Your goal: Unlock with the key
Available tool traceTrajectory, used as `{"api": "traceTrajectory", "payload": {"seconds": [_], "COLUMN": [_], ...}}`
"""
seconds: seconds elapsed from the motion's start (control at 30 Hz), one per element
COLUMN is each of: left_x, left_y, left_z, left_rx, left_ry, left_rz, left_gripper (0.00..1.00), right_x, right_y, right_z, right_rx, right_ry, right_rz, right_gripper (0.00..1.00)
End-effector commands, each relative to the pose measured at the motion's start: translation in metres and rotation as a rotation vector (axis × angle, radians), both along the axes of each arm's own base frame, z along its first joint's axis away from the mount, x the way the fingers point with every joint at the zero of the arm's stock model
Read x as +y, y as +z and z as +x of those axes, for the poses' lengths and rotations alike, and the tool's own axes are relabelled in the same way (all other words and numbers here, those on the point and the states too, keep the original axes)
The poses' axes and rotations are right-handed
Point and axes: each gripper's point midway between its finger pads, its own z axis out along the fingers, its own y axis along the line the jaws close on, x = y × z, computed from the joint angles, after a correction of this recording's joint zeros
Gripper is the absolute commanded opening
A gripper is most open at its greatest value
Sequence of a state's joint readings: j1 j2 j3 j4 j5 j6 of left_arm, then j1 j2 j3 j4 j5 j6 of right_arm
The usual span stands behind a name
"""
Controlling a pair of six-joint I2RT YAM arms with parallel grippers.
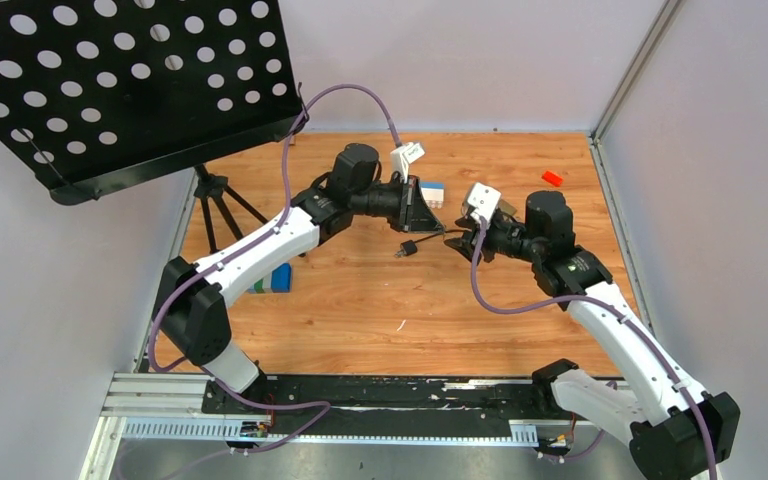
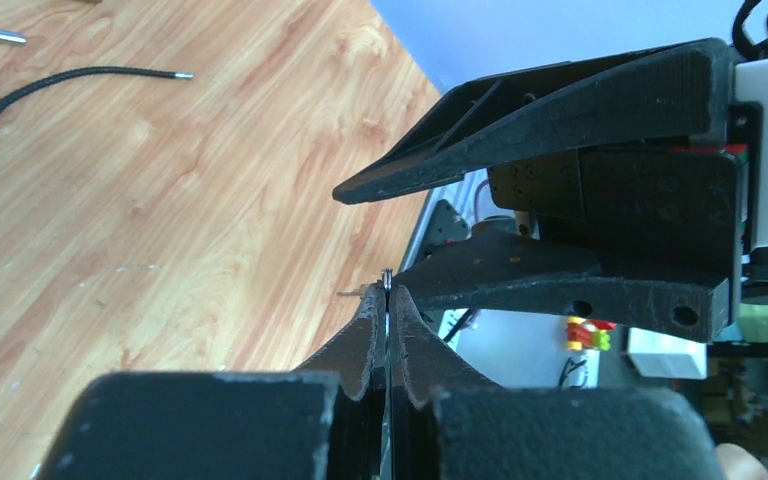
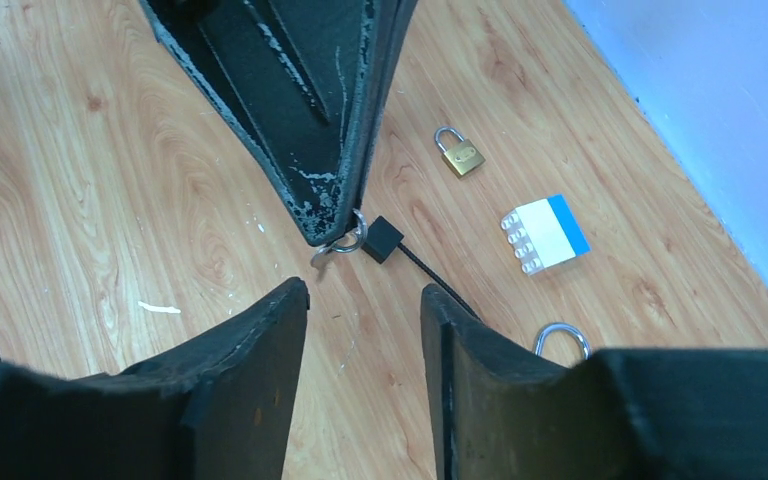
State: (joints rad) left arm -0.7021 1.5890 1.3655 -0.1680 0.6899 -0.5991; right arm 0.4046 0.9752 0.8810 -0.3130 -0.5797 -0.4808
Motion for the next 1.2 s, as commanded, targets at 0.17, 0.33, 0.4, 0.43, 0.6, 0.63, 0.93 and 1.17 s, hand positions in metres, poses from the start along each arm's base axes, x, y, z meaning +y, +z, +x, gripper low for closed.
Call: {"api": "traceTrajectory", "payload": {"seconds": [0.17, 0.33, 0.4, 0.43, 0.6, 0.63, 0.93, 1.17], "left_x": [-0.005, -0.006, -0.006, -0.006, -0.007, -0.007, -0.012, -0.014], "left_y": [0.037, 0.038, 0.038, 0.037, 0.035, 0.034, 0.028, 0.023], "left_z": [-0.01, -0.011, -0.011, -0.012, -0.012, -0.012, -0.011, -0.011], "left_rx": [0.052, 0.076, 0.083, 0.087, 0.108, 0.116, 0.176, 0.218], "left_ry": [-0.045, -0.048, -0.048, -0.047, -0.046, -0.047, -0.049, -0.049], "left_rz": [-0.182, -0.204, -0.206, -0.207, -0.21, -0.213, -0.234, -0.246], "left_gripper": [0.0, 0.0, 0.0, 0.0, 0.0, 0.0, 0.0, 0.0], "right_x": [0.008, 0.007, 0.008, 0.008, 0.007, 0.007, 0.004, 0.004], "right_y": [0.004, -0.002, -0.003, -0.002, 0.004, 0.005, 0.02, 0.032], "right_z": [-0.011, -0.007, -0.006, -0.006, -0.006, -0.007, -0.007, -0.006], "right_rx": [-0.019, -0.002, 0.001, -0.001, -0.02, -0.022, -0.071, -0.102], "right_ry": [0.082, 0.063, 0.06, 0.059, 0.056, 0.057, 0.044, 0.035], "right_rz": [0.024, 0.025, 0.026, 0.027, 0.032, 0.033, 0.044, 0.055], "right_gripper": [0.51, 0.48, 0.45, 0.43, 0.4, 0.41, 0.46, 0.44]}}
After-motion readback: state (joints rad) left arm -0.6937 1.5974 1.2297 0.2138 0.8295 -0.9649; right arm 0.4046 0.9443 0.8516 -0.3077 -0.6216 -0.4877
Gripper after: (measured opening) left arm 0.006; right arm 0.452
